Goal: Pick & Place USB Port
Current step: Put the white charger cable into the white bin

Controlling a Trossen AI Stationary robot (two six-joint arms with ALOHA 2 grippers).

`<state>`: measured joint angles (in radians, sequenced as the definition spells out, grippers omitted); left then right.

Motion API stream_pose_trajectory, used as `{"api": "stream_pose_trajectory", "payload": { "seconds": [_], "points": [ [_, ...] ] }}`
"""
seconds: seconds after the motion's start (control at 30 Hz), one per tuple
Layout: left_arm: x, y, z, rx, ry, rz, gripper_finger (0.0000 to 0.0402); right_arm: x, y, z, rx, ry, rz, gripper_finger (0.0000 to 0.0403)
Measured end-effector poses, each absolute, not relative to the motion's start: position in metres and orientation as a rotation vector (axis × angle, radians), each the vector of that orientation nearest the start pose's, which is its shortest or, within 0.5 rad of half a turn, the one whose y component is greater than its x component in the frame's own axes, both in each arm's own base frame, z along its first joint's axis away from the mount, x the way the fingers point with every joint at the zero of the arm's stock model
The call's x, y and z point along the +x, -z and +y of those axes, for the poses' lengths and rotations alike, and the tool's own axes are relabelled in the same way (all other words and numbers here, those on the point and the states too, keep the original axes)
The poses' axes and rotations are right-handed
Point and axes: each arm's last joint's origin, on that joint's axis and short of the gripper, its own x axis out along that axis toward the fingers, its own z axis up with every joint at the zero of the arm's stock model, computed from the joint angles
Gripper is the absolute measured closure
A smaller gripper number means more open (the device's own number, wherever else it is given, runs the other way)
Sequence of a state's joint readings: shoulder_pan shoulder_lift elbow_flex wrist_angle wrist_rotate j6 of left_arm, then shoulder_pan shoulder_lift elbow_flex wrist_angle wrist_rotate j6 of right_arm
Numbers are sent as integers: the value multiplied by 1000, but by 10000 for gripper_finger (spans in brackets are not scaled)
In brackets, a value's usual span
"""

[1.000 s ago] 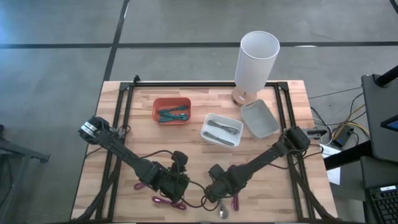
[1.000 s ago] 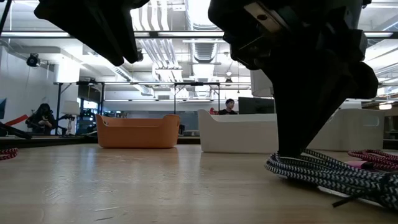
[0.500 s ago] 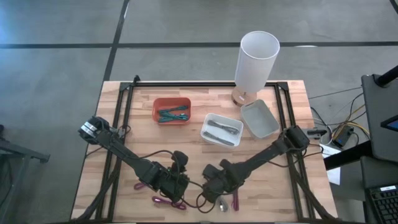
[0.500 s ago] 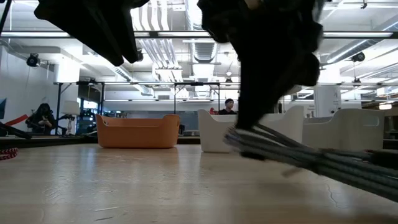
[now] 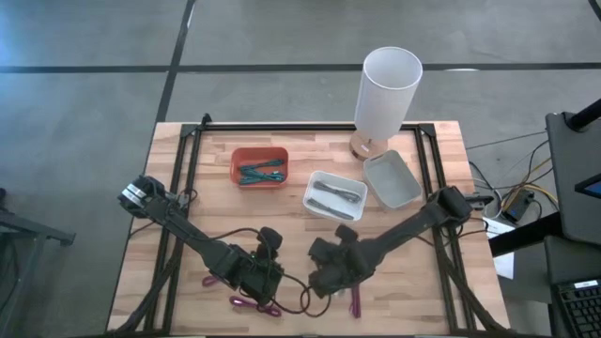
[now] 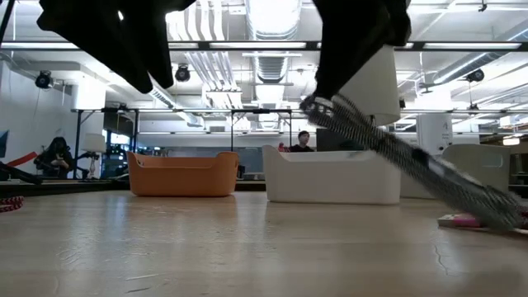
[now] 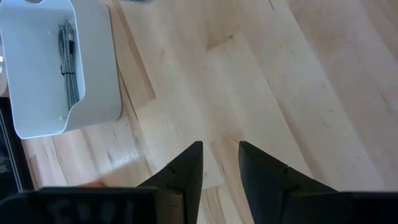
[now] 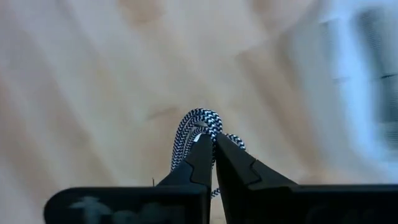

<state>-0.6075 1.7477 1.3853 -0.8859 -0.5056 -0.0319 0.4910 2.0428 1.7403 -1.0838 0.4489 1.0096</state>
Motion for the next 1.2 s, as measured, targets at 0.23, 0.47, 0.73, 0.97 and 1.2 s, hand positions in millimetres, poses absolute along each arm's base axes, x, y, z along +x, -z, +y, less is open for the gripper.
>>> {"api": "stream_pose_trajectory", "payload": {
  "seconds": [0.23, 0.47, 0.73, 0.97, 1.2],
  "points": [
    [292, -244, -186, 632, 70, 1064, 287, 363, -263, 152, 110, 698, 1104, 394],
    [292, -244, -186, 632, 70, 1065, 287, 376, -285, 124, -43, 661, 1106, 394],
    [292, -244, -186, 633, 69, 1066, 287, 385, -295, 94, -240, 750, 1047, 394],
    [292, -244, -186, 627, 66, 1066, 287, 387, -282, 71, -314, 824, 1083, 394],
    [292, -244, -186, 614, 58, 1066, 287, 383, -258, 57, -266, 916, 1112, 394]
  ]
}}
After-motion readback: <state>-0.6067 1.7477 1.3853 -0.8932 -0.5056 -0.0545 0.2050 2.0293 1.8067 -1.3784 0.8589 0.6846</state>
